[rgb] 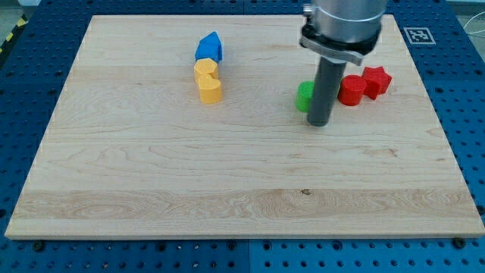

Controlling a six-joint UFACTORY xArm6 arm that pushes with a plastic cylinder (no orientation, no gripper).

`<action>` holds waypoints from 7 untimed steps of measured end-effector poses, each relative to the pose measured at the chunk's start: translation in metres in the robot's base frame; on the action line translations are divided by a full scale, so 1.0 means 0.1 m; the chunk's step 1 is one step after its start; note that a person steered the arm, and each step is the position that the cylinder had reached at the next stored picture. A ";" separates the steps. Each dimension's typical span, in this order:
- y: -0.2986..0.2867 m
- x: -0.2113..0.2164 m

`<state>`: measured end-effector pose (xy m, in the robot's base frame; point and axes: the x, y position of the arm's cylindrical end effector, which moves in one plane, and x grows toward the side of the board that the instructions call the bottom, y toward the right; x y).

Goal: Nudge the green circle up a bit

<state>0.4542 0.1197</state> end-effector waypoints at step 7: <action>-0.22 -0.26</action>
